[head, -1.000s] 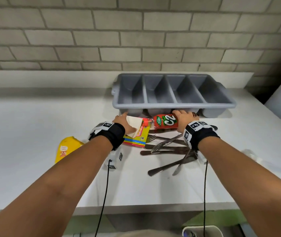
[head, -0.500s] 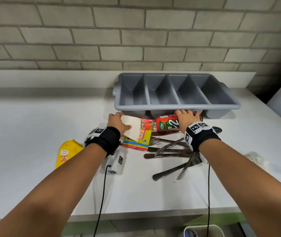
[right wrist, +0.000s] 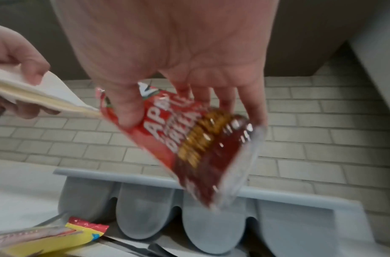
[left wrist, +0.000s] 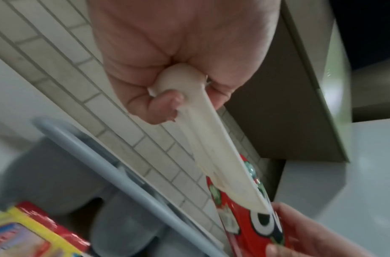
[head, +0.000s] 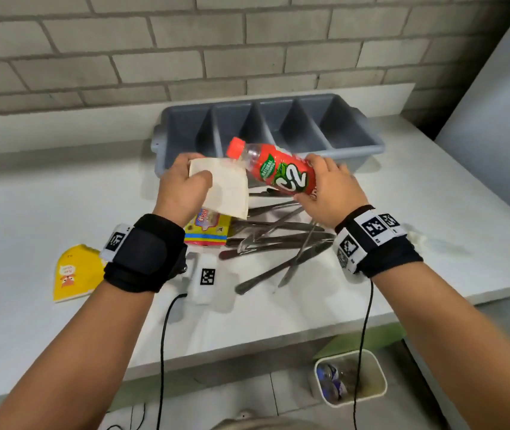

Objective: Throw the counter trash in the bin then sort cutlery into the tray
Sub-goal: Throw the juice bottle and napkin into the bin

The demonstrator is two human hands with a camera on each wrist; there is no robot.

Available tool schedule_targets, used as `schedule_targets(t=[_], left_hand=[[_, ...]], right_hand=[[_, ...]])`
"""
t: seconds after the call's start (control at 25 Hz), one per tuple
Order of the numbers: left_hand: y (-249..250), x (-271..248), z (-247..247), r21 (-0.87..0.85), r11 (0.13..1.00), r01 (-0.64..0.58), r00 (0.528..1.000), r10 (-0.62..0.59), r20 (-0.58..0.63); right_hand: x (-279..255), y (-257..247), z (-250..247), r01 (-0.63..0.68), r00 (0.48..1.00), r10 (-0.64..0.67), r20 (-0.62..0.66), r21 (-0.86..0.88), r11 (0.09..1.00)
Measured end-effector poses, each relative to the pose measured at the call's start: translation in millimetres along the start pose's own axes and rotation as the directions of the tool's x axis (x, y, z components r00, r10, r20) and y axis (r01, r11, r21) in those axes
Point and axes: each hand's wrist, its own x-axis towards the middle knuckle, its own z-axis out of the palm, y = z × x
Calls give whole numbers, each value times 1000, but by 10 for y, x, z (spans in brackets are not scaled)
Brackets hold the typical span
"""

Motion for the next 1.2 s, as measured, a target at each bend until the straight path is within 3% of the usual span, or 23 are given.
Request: schedule_targets(t=[0.12,0.28,0.48,0.64,0.72,0.88,0.96,1.04,1.2], left_hand=[[216,-346,414,-131,991,-10,993,25,112],[284,-910,1097,-155,988,7,957,39,288],[110,-1704,1982,-2,1000,-9,803,8,597],[-164,-2163,2448,107,994,5,703,-80,707],[-419,-2352,2674,192,981,41,627,-175,759],[-1185,-2479,3121,390,920,-29,488,-328,809],[-1542,-2443,3316,491,867,-87,476,-397,785],[-1958,-2371,3549,576,802,-158,498,-439,748],[-2904,-2291,4034,637,690,-345,479,-454,751]], right_hand=[[-454,396,-135,-5,990,41,-134,258,966],[-1143,985,-227,-33,964,174,-203,556,831],[-2062,1782,-55,-132,891,409,-199,747,651],[-2727,2248,186,-208,808,568,-156,827,523],[-3051,2395,382,-298,742,666,-76,853,429],[-3535,2500,1007,-434,523,850,69,879,196],[-3652,2487,1393,-498,403,891,208,867,23],[-3694,2507,1861,-553,298,901,315,826,-106],[-3734,2703,2861,-692,181,889,421,696,-189]])
